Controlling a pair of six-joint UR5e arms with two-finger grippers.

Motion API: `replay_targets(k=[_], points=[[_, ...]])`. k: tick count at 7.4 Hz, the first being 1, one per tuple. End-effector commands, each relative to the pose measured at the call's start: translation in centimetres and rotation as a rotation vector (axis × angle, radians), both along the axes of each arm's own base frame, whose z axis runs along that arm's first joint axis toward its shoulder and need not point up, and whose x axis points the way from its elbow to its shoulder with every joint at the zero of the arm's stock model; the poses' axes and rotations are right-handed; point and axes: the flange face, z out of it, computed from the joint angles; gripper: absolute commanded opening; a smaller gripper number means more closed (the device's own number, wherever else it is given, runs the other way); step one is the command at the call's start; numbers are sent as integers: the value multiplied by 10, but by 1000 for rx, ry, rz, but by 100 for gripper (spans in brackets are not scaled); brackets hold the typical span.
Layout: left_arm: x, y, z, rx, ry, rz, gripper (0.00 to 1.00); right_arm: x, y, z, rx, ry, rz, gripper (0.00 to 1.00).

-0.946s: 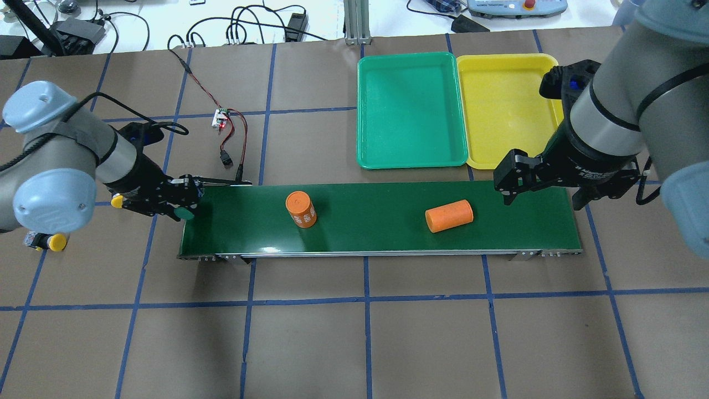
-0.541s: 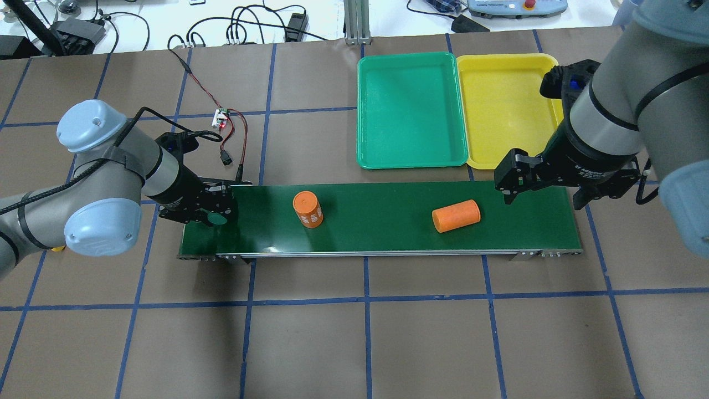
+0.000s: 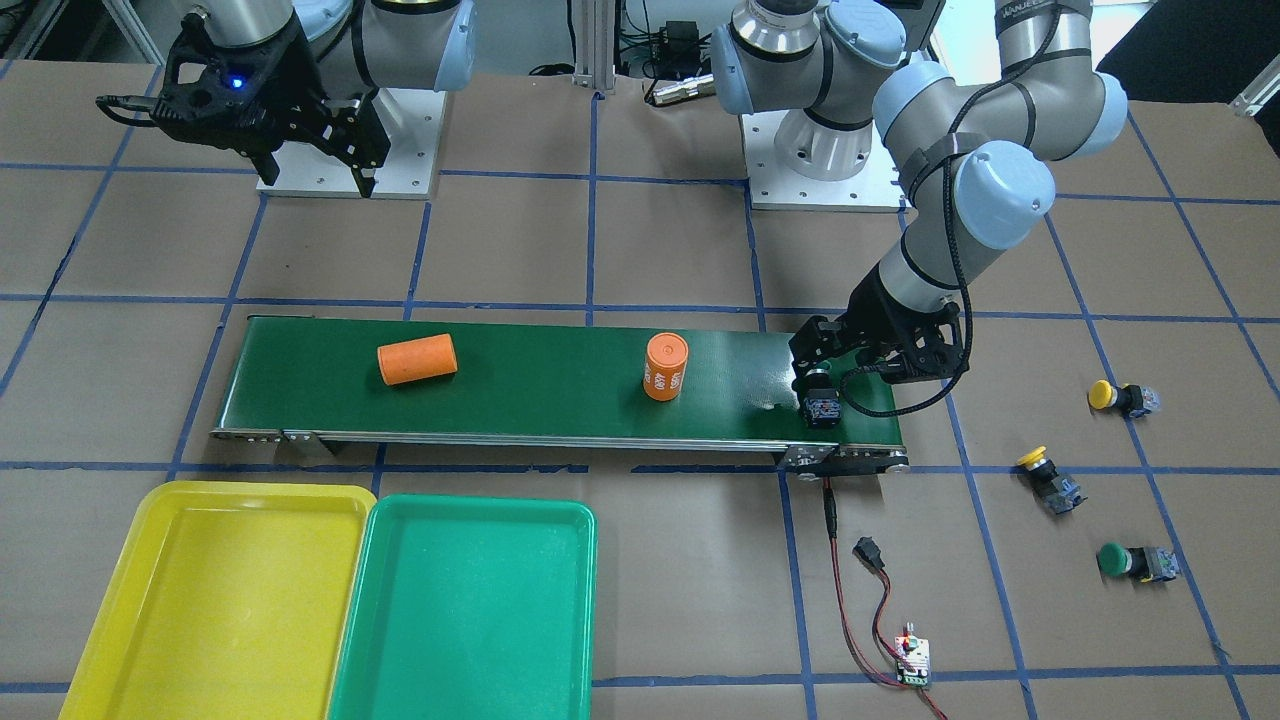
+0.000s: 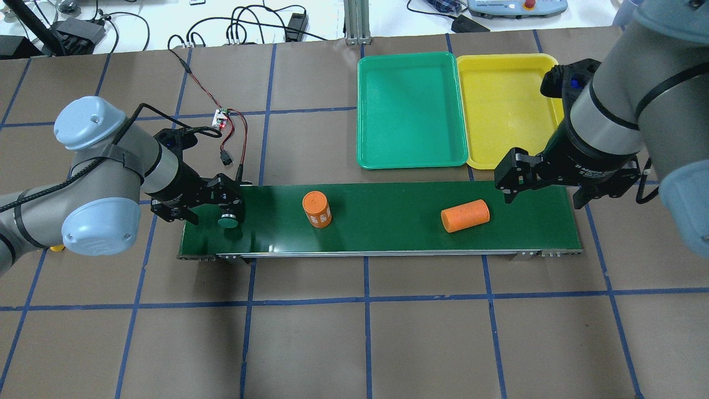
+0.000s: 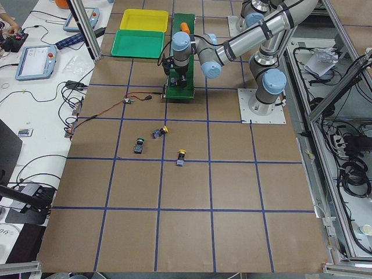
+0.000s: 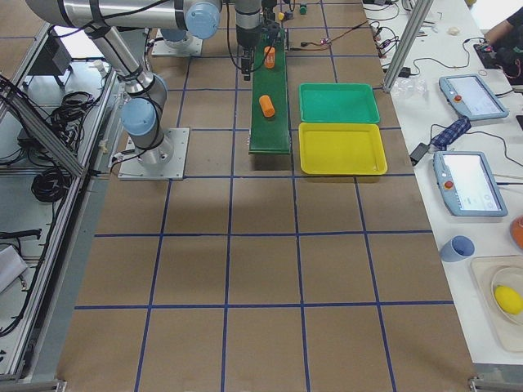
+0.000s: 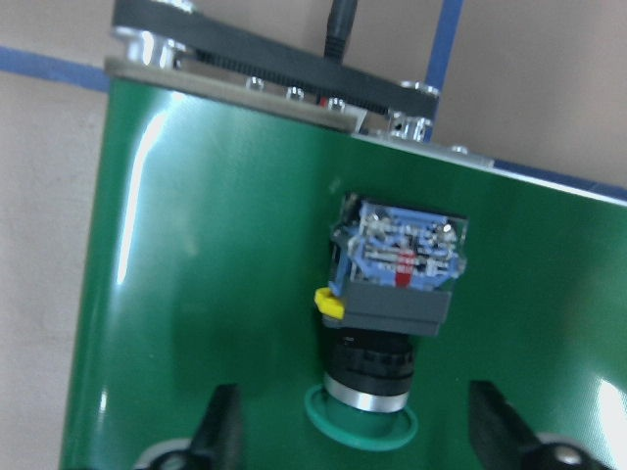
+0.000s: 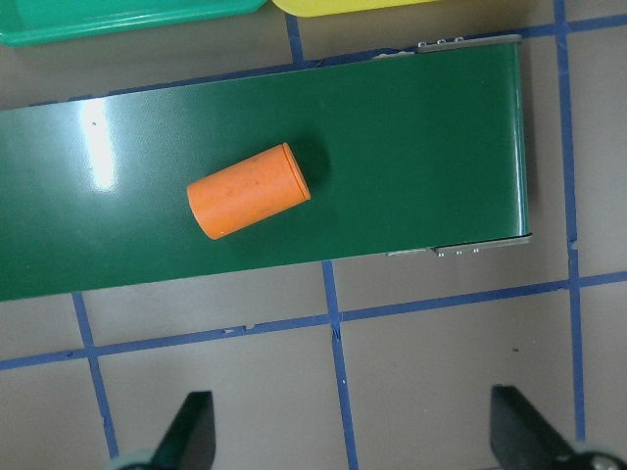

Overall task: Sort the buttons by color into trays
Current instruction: 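Place the green-capped switch on the conveyor and open the left gripper, then move the left gripper back to the remaining switches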

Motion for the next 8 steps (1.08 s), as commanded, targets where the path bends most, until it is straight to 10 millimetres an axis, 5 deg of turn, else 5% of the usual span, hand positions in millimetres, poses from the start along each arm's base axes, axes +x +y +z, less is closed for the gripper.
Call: replay_targets(k=[1,2,3,5,8], points=[[47,-51,59,29,-7,53,100,0,0,0,-1,0,0,100],[94,-80,88,32,-24,81,100,0,0,0,0,0,0,100],[136,-101,75,51,-44,79,100,0,0,0,0,2,0,100],[229,-147,15,-10,-65,71,100,0,0,-1,3,2,2,100],[307,-160,-59,-41,-79,111,100,0,0,-3,8,3,2,100]])
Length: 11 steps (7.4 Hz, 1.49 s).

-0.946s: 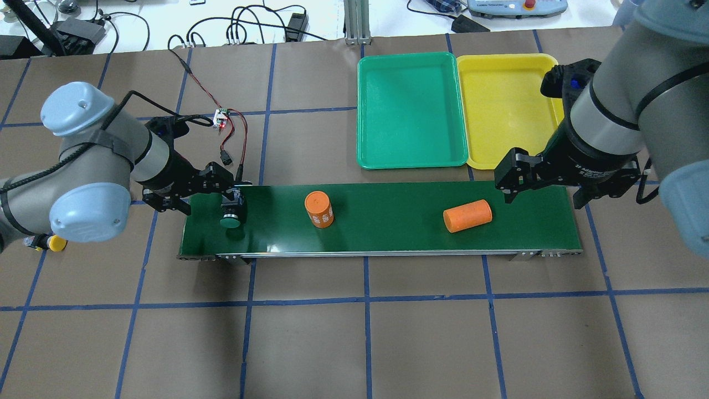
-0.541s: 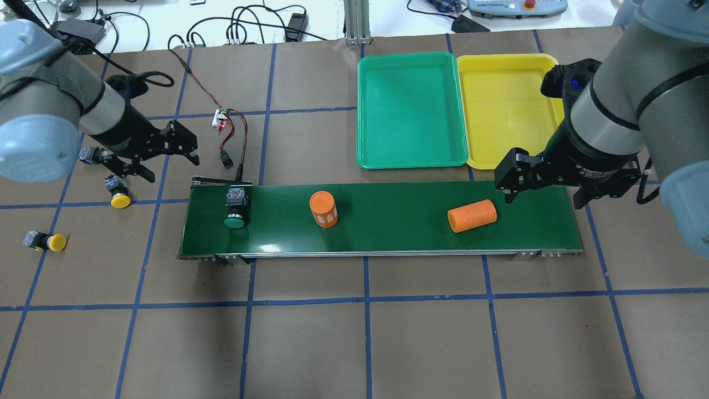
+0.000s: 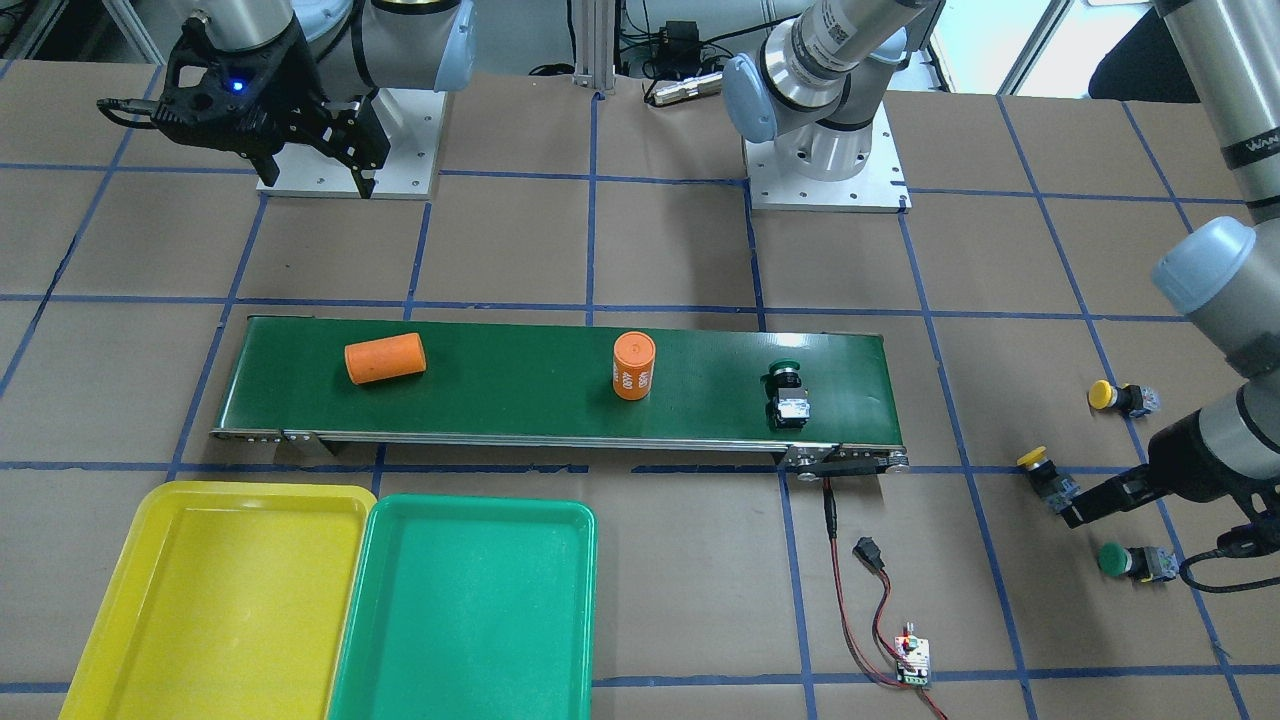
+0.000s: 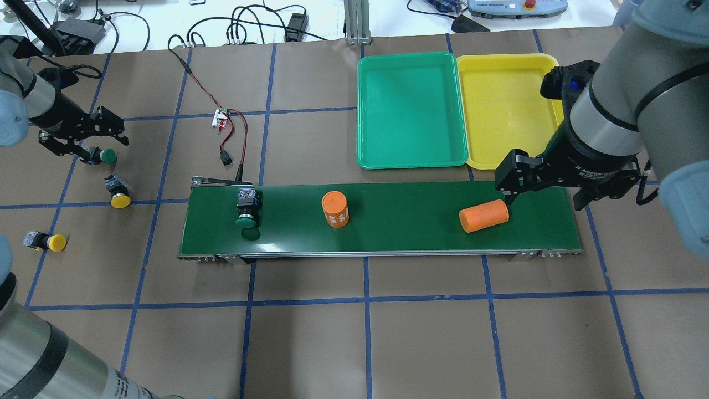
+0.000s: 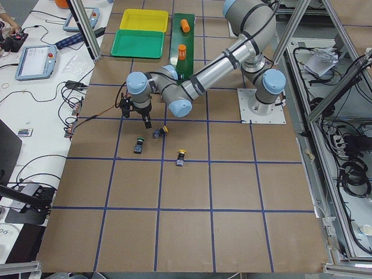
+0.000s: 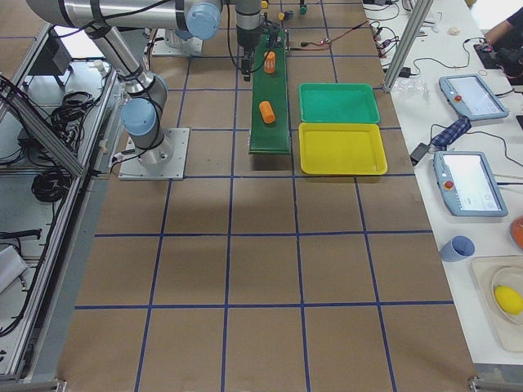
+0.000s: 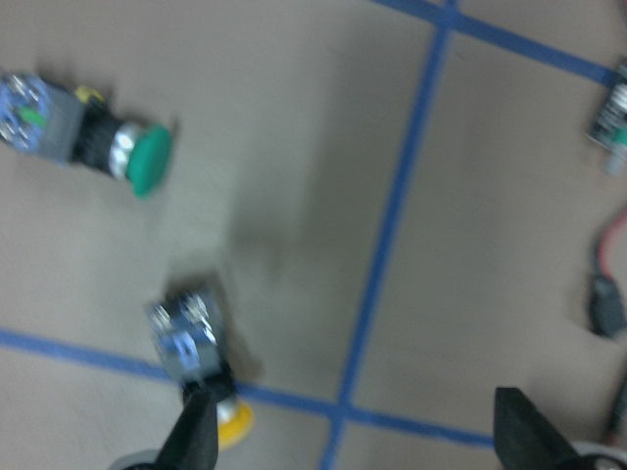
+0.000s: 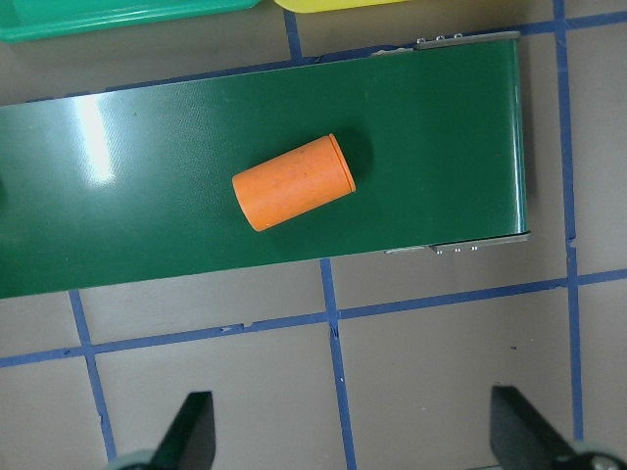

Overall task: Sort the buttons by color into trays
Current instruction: 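Move the left gripper back to the remaining switches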

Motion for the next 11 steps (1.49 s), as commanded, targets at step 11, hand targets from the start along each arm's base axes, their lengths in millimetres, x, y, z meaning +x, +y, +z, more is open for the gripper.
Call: replay_targets(k=[11], points=[[38,-14,-82,15,-62,78,100,0,0,-1,2,0,2,100]])
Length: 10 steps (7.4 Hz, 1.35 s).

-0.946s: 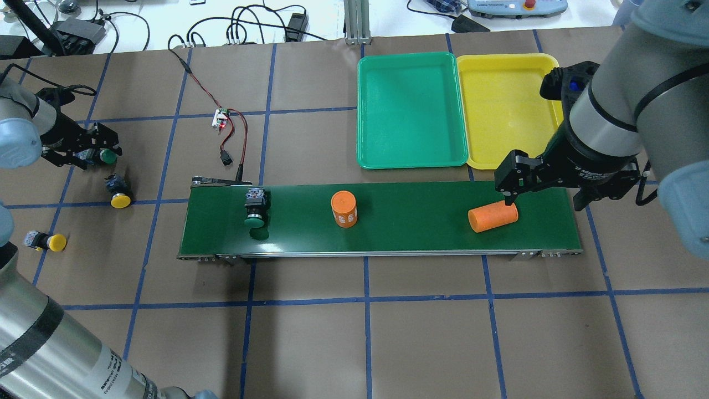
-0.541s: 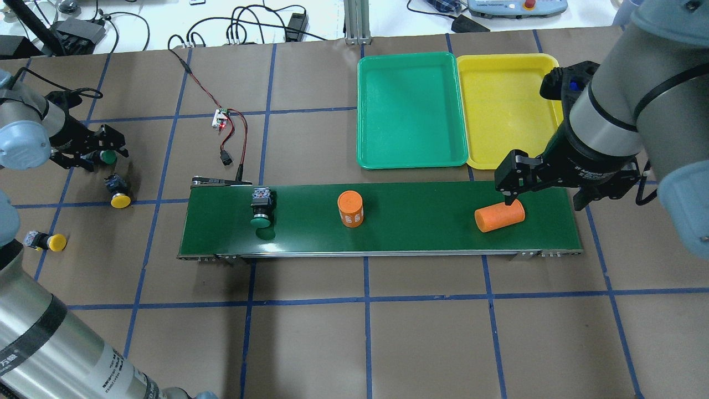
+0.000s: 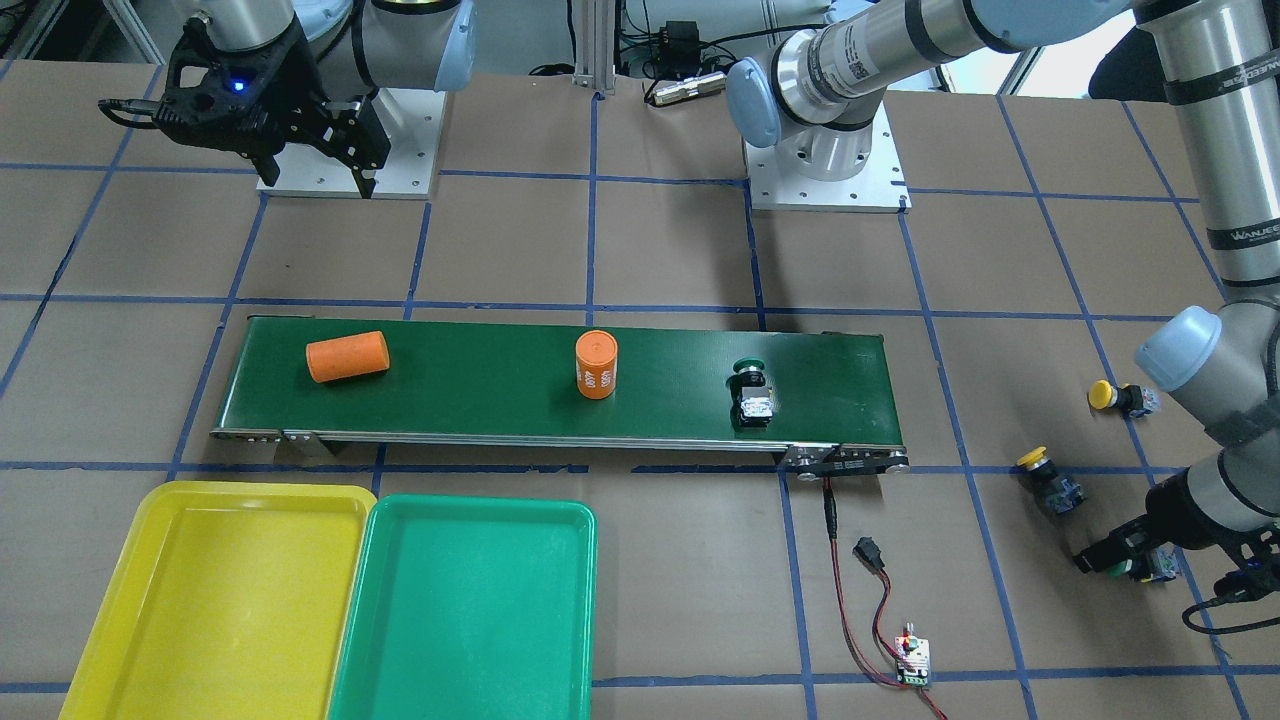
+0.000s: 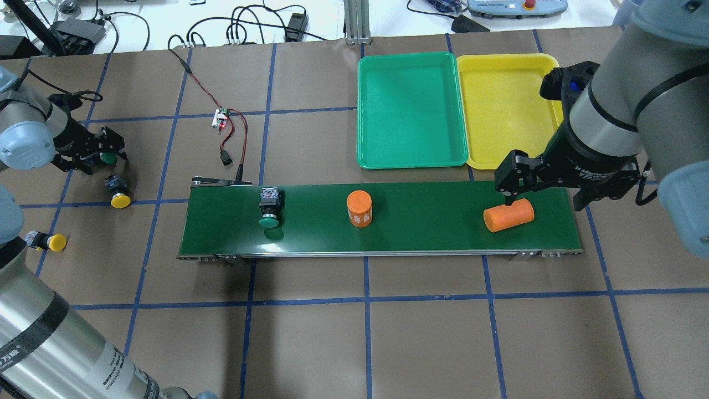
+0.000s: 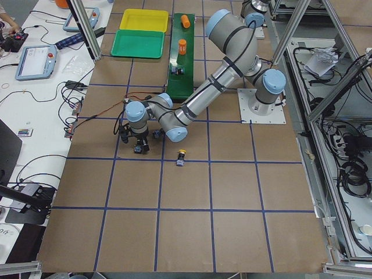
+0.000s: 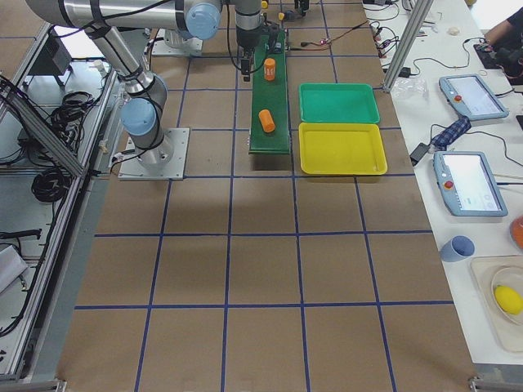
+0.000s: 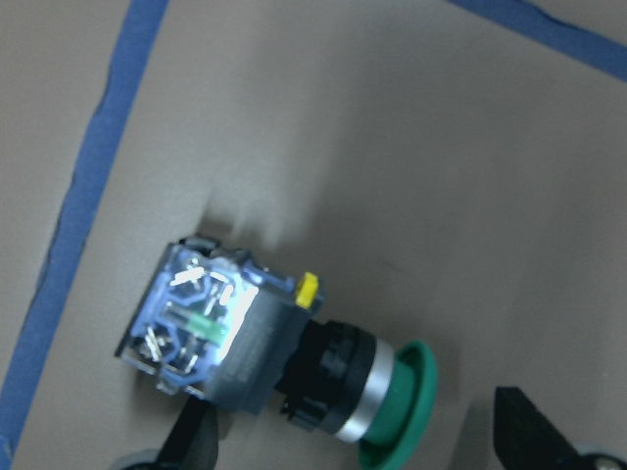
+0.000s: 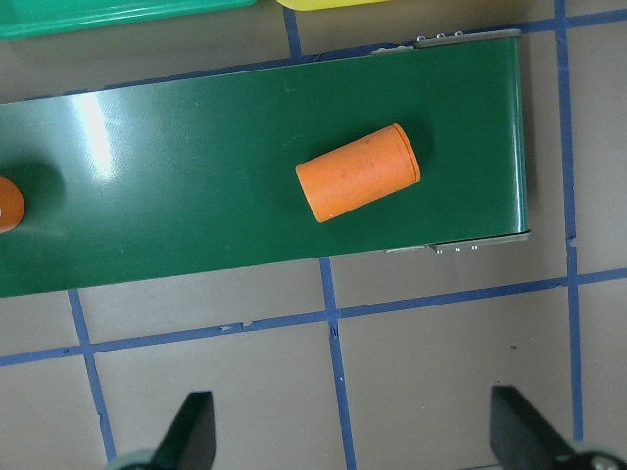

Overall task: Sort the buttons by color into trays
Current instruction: 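Grasp the yellow-capped switch with the left gripper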

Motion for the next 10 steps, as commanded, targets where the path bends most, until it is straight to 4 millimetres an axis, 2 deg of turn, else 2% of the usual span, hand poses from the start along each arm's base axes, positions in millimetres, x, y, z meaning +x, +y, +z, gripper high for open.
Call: replay_targets(k=[1,6,8,10], points=[[-1,2,-5,11,3,2,100,0,0,0,0,0,1,100],[-4,4,-9,20,9,26,100,0,0,0,0,1,1,100],[-13,6,-8,29,23,19,100,0,0,1,-1,3,2,100],[-29,28,6,74,51,7,100,0,2,1,-1,1,5,100]])
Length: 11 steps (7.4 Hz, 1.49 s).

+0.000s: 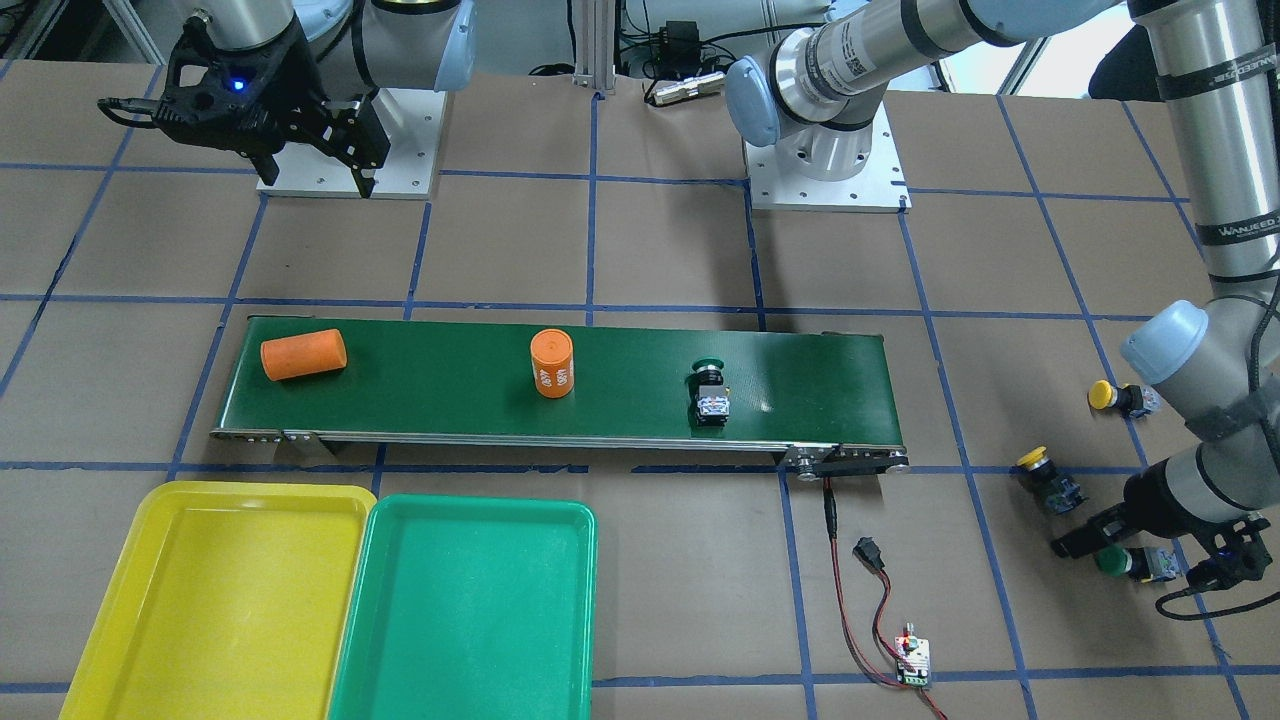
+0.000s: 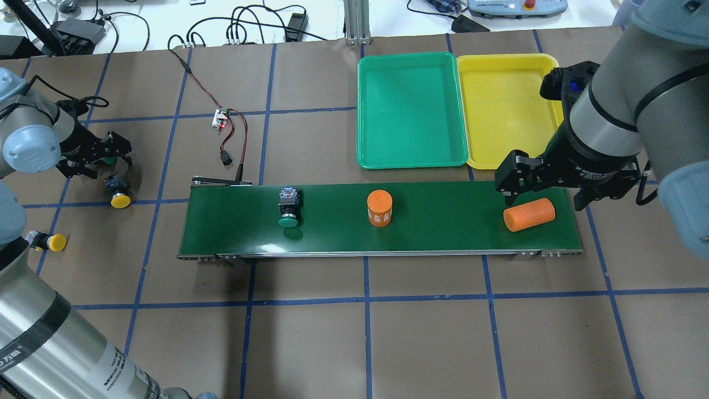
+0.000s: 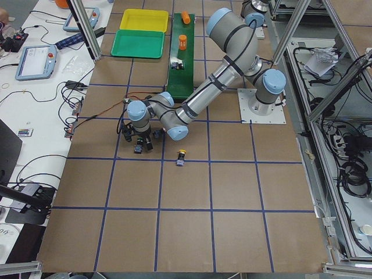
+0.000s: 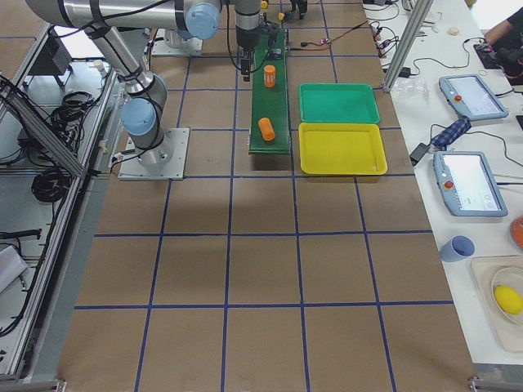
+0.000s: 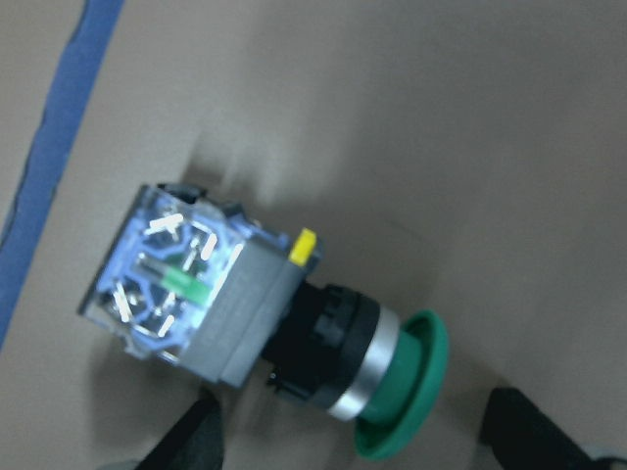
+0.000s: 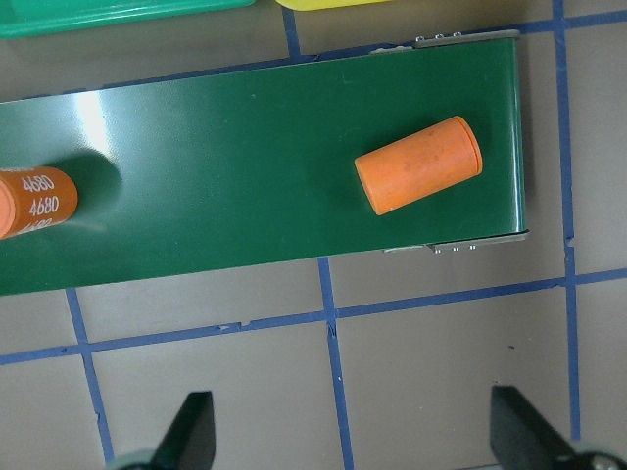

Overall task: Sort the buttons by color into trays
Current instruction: 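Grasp the yellow-capped switch with the left gripper, then place the yellow-capped switch on the conveyor's near end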

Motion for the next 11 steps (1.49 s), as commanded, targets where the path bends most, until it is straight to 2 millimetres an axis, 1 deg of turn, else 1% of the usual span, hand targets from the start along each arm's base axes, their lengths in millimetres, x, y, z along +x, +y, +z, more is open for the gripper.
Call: replay_targets(k=[1,2,3,4,5,7,8,9,10,11], points=[[-23,36,-1,52,37,-15,100,0,2,2,-5,-1,2,100],[-16,47,-4,55,42,-33,100,0,2,4,-10,-2,2,100],[-15,48,-3,51,46,-44,87,0,1,4,-11,-2,2,100],[-15,49,4,49,38,-49,17,0,2,4,-11,-2,2,100],[-18,53,1,55,48,-50,0,0,2,4,-11,-1,3,100],[-15,48,26,26,23,-53,0,0,2,4,-11,-2,3,100],[-18,50,28,24,22,-55,0,0,2,4,-11,-2,3,100],[-27,52,44,17,17,-65,0,0,2,4,-11,-1,3,100],[-36,58,68,20,21,-72,0,0,2,4,-11,-2,3,100],[-65,57,101,13,26,-115,0,0,2,4,-11,-1,3,100]])
